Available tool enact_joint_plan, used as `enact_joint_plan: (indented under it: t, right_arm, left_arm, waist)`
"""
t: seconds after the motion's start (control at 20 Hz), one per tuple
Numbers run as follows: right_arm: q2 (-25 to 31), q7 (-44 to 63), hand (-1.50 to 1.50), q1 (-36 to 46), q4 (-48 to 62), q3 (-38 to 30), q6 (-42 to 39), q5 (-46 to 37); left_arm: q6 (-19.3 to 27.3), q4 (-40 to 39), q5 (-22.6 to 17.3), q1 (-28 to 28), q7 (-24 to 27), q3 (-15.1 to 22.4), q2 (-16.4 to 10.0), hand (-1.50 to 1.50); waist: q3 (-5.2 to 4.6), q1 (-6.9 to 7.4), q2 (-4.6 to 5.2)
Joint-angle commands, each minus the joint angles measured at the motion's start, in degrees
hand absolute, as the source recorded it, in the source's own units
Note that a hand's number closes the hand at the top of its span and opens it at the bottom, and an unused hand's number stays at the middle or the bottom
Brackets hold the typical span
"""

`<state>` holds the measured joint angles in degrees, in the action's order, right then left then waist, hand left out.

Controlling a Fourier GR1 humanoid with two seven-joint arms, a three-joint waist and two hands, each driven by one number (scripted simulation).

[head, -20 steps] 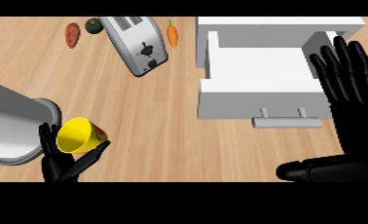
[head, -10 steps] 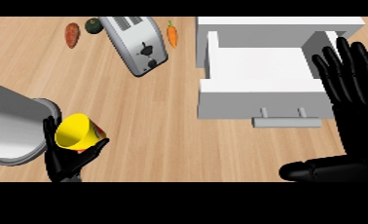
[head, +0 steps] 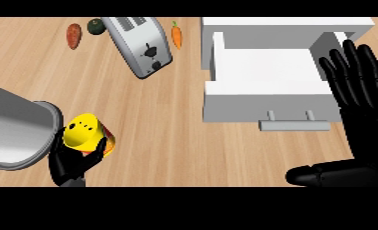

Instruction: Pick up the cup, place it into the drawer and close the drawer

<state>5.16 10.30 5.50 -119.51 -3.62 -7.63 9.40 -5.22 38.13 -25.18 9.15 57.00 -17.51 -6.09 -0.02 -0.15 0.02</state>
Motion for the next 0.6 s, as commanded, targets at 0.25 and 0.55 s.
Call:
enact_joint_plan:
  t: [0.25,0.55]
  right_arm:
    - [0.88,-3.18,-1.50,-0.96,1.75,-0.65,-1.43,-1.11]
    - [1.06,0.36,-1.50,-2.51,-2.45,-0.52,-2.35,2.48]
  left_arm:
    - [1.30,-1.50,5.44,4.64,3.76,4.26,0.26,1.50]
    - [-8.62,1.03,7.12,5.54,0.68,8.55,-3.11,1.50]
  waist:
    - [0.01,-0.36,0.09]
    - [0.01,-0.22,-0.05]
